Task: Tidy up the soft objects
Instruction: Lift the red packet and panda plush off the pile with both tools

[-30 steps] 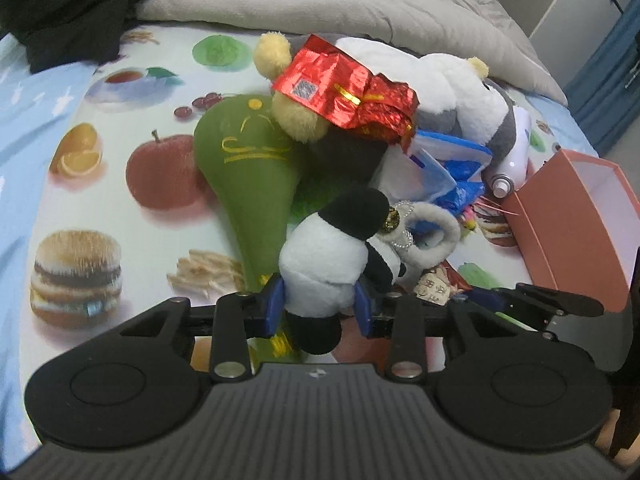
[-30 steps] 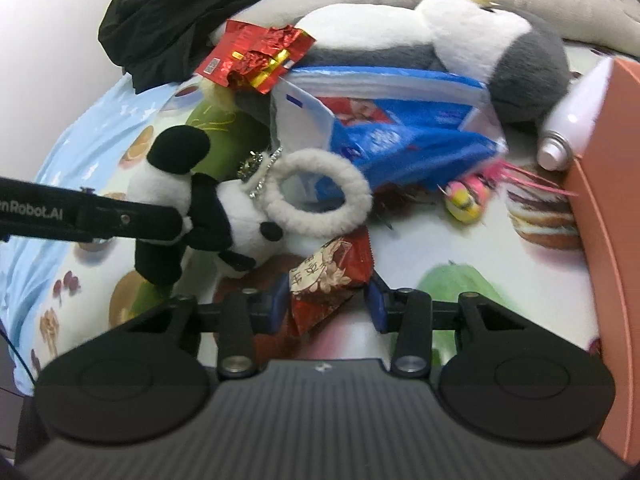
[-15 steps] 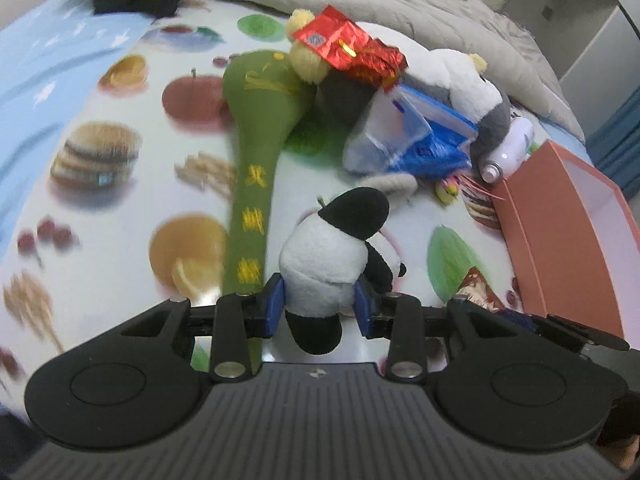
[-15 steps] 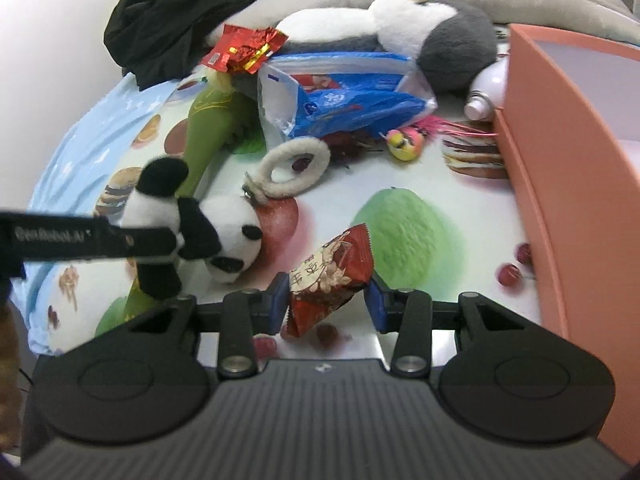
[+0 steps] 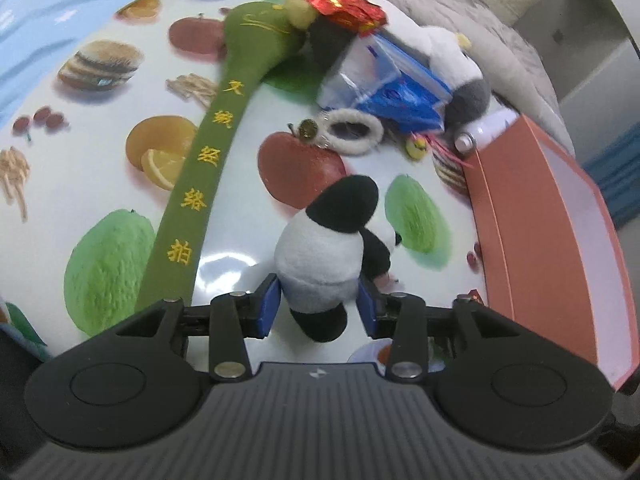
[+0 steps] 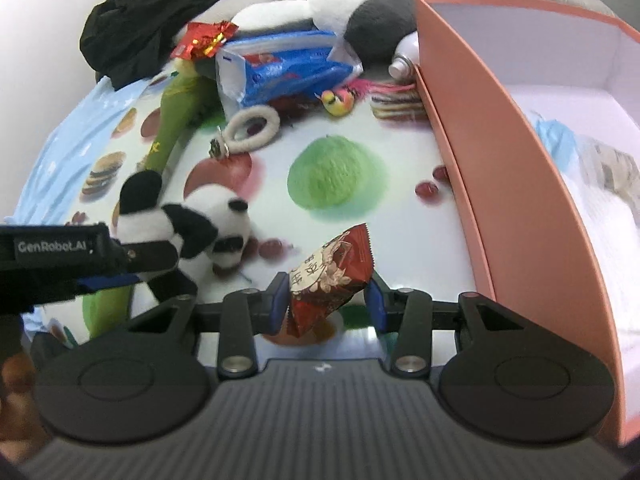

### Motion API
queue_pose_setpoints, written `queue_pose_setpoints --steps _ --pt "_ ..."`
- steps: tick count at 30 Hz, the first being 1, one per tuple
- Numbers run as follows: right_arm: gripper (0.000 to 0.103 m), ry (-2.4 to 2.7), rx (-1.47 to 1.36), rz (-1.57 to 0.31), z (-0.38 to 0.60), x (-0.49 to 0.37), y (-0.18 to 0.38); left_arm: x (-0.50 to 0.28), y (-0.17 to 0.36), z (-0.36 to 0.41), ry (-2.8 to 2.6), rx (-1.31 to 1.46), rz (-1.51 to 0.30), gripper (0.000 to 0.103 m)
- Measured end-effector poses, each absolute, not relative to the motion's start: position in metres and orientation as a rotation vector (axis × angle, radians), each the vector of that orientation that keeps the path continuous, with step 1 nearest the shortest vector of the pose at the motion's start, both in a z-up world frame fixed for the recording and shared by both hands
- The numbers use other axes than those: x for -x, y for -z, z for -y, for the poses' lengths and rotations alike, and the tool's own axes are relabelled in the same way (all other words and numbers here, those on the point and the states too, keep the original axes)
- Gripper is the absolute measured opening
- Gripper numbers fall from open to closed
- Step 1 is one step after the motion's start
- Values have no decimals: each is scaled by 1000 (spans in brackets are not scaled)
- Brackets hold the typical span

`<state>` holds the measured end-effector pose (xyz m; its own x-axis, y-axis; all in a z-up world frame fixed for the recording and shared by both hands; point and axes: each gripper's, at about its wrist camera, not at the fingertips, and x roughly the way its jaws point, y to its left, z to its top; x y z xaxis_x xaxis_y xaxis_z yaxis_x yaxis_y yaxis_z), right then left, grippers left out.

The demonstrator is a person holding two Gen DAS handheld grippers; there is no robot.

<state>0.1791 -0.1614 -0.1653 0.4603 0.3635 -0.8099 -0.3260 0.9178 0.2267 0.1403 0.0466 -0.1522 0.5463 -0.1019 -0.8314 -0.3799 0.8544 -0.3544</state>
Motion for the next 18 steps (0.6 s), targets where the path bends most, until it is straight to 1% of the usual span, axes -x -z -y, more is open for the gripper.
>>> queue_pose_setpoints --steps 1,2,3,8,16,18 --pt "44 -424 -39 -1005 162 -176 166 -140 152 -46 -162 525 -995 54" --pt "44 -423 -37 -1003 163 -174 166 -139 151 -45 -150 503 -1001 61" --pt "44 -421 -38 -1000 163 -172 166 -138 150 -45 -140 483 -1006 65" --pt "44 -407 -35 -980 165 -167 168 -129 139 -45 -90 347 -1005 66" --pt "44 -400 -43 -978 166 -162 177 -132 122 -27 20 56 -927 66" --pt "44 -398 -49 -980 168 -161 177 -138 123 -20 47 -10 -928 70"
